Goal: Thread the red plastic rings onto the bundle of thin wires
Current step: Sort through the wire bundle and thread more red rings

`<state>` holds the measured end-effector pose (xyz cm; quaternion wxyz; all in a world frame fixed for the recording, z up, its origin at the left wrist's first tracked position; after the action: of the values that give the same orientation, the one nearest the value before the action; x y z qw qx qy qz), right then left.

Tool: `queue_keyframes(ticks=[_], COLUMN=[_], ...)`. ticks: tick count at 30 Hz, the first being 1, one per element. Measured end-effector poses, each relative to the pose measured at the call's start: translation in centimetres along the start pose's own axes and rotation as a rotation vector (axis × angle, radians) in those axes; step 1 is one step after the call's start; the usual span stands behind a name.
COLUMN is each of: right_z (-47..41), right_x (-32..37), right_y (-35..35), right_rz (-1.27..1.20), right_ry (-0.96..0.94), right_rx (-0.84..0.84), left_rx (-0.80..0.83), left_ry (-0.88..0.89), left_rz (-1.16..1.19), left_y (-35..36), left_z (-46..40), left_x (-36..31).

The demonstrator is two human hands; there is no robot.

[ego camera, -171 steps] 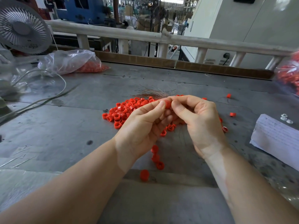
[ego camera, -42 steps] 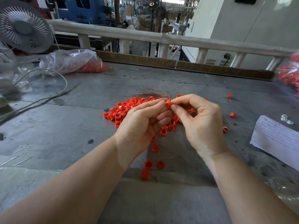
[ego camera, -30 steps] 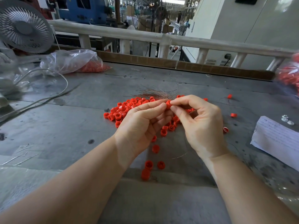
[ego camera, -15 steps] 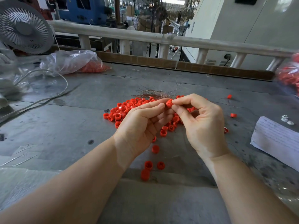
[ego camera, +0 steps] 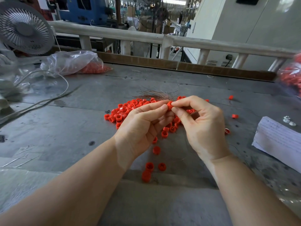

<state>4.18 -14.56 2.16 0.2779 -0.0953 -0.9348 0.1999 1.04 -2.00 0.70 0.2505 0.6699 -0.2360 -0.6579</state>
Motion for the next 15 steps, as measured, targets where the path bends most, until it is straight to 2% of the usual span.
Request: queue_keyframes(ticks=[8, 15], right_z=[-0.08, -0.17], right_x=[-0.08, -0.14], right_y=[-0.02, -0.10], right_rz=[0.006, 0.054], right_ry=[-0.002, -0.038], right_rx=[-0.005, 0.061], left_rx=[0.031, 0.024], left_ry=[-0.004, -0.017], left_rz=[0.049, 0.032], left_y=[0.09, -0.16], left_z=[-0.05, -0.10], left_x=[0.27, 0.18])
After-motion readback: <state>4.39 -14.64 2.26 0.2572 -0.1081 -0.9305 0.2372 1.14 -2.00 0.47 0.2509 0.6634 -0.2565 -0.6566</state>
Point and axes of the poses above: each hand's wrist, its own z-axis away from the middle knuckle, its own y-axis out of the palm, x = y × z, the point moved 2 cm from there along -z, towards the middle knuckle, and after that the axes turned 6 degrees about x, right-handed, at the moved point
